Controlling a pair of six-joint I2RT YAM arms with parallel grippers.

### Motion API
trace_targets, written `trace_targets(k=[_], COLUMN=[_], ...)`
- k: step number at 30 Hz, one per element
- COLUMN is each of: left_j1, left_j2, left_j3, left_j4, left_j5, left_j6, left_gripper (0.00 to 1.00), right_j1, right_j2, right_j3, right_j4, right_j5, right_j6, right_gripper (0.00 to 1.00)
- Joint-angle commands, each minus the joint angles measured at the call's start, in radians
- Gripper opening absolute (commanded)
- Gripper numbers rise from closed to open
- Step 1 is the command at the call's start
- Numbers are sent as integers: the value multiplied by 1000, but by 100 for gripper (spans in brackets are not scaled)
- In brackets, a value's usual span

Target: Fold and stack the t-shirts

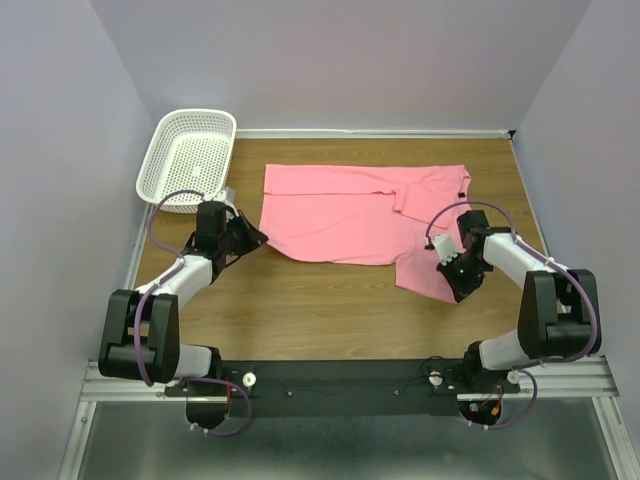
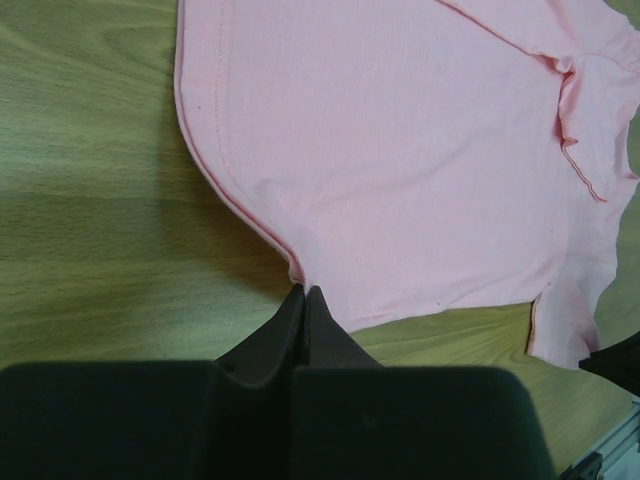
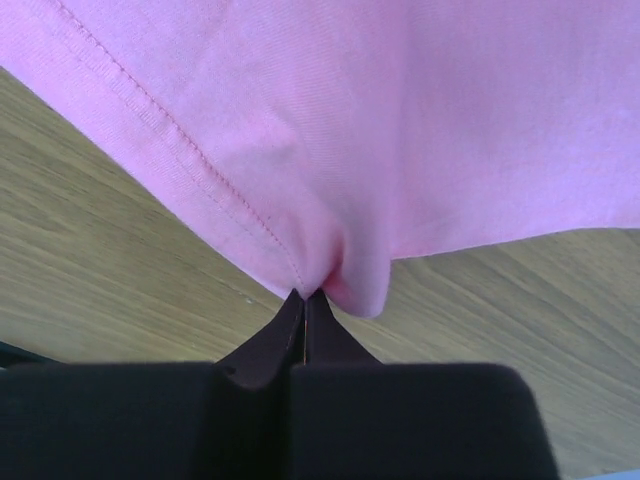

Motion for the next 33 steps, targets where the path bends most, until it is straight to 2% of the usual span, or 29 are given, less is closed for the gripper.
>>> trace_targets(k=[1, 6, 14, 23, 33], left_j1=[6, 6, 8, 12, 44], left_j2=[-22, -28, -42, -86, -178], left_j3=[-12, -12, -4, 9, 19], left_j4=[15, 12, 2, -14, -47], left_j5=[24, 25, 24, 25, 24], left_j6=[6, 6, 7, -2, -17], left_gripper=[1, 1, 1, 1, 0], right_j1=[3, 2, 1, -11, -53], right_j2=[-49, -230, -377, -408, -405], right_j3=[-40, 25, 135, 290, 306], right_j4=[40, -25, -55, -44, 51], right_j5=[-21, -44, -12, 33, 82], right_j6=[-1, -23, -29, -15, -12], right_gripper=[1, 0, 1, 1, 1])
